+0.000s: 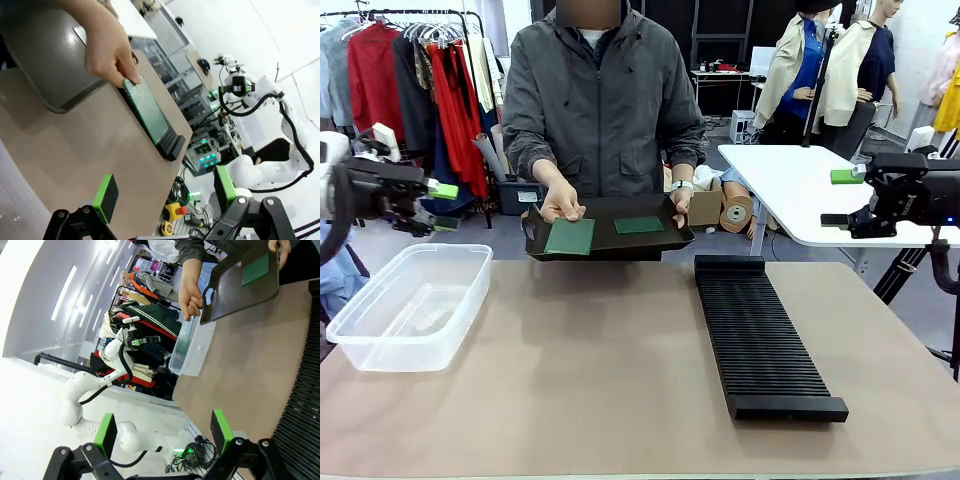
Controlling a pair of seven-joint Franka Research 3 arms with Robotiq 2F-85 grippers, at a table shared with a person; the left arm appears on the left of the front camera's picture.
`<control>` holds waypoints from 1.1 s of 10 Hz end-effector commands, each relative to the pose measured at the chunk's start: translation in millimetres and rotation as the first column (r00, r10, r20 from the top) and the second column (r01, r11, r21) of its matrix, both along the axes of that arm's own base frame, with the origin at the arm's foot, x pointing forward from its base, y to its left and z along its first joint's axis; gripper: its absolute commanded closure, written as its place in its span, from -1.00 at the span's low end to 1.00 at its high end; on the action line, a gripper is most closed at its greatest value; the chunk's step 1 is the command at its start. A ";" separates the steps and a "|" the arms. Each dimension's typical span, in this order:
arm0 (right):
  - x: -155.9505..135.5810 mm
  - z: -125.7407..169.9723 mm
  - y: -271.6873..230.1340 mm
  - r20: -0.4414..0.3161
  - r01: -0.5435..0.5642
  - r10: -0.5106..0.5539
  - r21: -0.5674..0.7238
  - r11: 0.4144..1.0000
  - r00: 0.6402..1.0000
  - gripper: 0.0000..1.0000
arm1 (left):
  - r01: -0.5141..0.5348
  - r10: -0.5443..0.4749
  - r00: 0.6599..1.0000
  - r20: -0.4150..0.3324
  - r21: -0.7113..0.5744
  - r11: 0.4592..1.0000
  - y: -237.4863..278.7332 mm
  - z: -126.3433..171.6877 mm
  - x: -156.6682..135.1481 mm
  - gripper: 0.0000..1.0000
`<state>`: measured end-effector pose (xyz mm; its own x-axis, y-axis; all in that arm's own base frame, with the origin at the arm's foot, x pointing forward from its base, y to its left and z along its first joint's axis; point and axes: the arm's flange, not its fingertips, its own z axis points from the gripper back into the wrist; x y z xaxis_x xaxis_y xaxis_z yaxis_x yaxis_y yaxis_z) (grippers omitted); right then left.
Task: Sort PCBs into racks and boxes based on the side picked up.
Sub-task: Pick up the Blank PCB handed by the Human.
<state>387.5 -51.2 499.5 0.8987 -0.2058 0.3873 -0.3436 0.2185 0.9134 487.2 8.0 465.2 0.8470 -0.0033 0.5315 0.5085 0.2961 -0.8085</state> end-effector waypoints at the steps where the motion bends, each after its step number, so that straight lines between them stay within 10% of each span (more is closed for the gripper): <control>1: -0.2 3.6 0.6 -0.016 0.004 -0.004 0.016 1.000 1.000 -1.00 | 0.036 -0.036 0.999 -0.008 0.022 0.999 -7.2 -10.6 8.9 -1.00; 11: -0.2 3.6 0.6 -0.016 0.004 -0.004 0.016 1.000 1.000 -1.00 | 0.097 -0.110 0.990 -0.089 -0.143 0.985 -86.0 -79.2 46.6 -1.00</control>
